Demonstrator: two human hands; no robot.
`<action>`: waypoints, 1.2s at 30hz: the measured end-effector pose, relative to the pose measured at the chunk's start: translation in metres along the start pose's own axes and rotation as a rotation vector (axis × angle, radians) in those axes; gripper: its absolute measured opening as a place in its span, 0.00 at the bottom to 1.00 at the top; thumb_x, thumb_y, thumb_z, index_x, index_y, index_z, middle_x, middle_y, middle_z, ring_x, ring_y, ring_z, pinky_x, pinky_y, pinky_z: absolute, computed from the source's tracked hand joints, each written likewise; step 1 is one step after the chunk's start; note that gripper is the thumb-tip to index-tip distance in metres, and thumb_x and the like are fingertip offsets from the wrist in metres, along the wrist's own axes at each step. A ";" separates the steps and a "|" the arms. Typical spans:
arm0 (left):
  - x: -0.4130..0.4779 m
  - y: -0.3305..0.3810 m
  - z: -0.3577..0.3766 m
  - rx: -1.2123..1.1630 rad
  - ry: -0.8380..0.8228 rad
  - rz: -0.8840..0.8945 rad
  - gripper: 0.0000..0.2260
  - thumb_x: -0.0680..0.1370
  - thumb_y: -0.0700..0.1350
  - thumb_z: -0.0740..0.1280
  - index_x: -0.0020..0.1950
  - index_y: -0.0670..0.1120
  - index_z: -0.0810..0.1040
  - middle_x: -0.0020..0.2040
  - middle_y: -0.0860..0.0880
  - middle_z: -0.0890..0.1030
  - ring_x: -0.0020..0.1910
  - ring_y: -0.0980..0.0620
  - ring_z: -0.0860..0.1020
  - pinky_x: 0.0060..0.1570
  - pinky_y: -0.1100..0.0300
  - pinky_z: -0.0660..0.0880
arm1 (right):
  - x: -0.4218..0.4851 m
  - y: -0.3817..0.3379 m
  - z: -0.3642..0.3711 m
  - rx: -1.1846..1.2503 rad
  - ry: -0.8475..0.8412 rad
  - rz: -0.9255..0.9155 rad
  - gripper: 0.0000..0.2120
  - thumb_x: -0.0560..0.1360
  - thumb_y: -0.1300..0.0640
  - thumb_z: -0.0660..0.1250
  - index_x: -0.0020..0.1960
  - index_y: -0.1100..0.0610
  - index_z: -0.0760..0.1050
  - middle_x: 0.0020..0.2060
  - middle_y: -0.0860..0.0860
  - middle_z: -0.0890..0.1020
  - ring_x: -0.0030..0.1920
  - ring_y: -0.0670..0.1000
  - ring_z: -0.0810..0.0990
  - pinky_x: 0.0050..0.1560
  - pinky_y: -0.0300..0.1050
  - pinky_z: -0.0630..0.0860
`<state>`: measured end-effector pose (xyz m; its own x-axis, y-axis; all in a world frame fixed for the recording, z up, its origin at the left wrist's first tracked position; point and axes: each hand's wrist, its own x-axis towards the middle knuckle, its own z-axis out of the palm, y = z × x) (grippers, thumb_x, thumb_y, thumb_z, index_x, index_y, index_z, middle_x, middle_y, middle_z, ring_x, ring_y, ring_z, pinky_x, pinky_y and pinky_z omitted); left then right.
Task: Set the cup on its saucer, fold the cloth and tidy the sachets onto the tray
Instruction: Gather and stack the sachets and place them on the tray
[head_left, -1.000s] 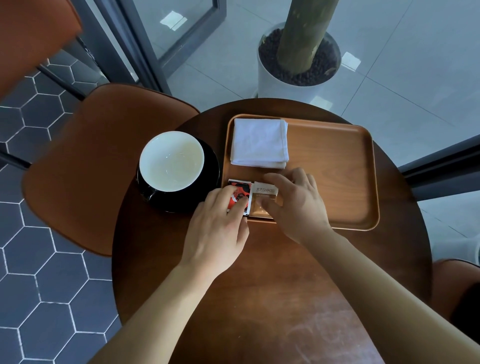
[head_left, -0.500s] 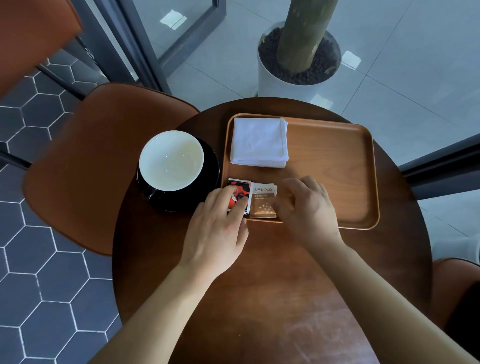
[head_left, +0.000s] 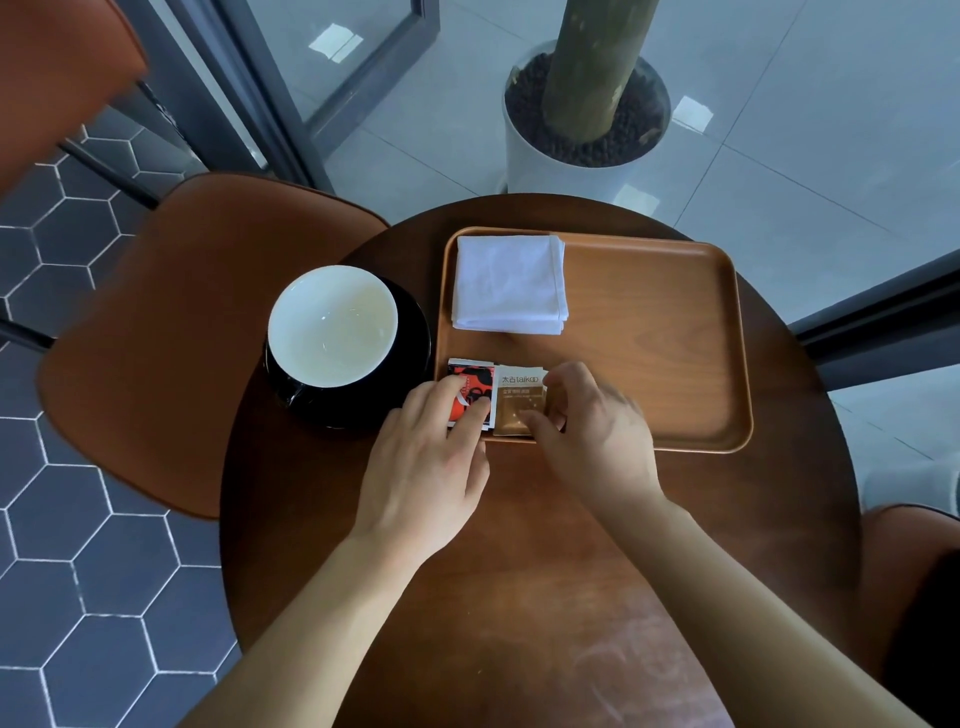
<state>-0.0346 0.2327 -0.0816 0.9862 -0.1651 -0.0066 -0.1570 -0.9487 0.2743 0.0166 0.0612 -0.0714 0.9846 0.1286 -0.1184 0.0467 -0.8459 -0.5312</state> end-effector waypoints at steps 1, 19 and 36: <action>0.000 0.000 0.000 -0.001 0.003 0.000 0.17 0.76 0.44 0.67 0.64 0.42 0.78 0.65 0.41 0.76 0.63 0.41 0.74 0.54 0.46 0.78 | 0.000 0.000 0.000 0.008 -0.007 0.008 0.15 0.72 0.52 0.74 0.54 0.56 0.74 0.38 0.50 0.83 0.45 0.58 0.81 0.48 0.54 0.76; -0.002 0.000 0.001 -0.007 -0.004 0.000 0.18 0.76 0.43 0.67 0.65 0.42 0.77 0.66 0.41 0.75 0.65 0.41 0.74 0.57 0.45 0.77 | 0.004 -0.003 0.006 -0.027 -0.021 0.216 0.11 0.75 0.46 0.70 0.53 0.51 0.78 0.45 0.49 0.86 0.48 0.58 0.82 0.45 0.49 0.77; -0.001 -0.001 -0.001 0.000 -0.027 0.002 0.18 0.76 0.44 0.67 0.66 0.43 0.77 0.66 0.41 0.75 0.65 0.41 0.74 0.57 0.45 0.77 | 0.007 -0.004 0.001 0.003 -0.047 0.279 0.07 0.75 0.47 0.69 0.46 0.50 0.77 0.38 0.47 0.84 0.42 0.56 0.82 0.39 0.46 0.74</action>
<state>-0.0354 0.2339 -0.0810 0.9841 -0.1747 -0.0317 -0.1595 -0.9483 0.2744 0.0229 0.0657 -0.0710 0.9504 -0.0852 -0.2990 -0.2258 -0.8503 -0.4754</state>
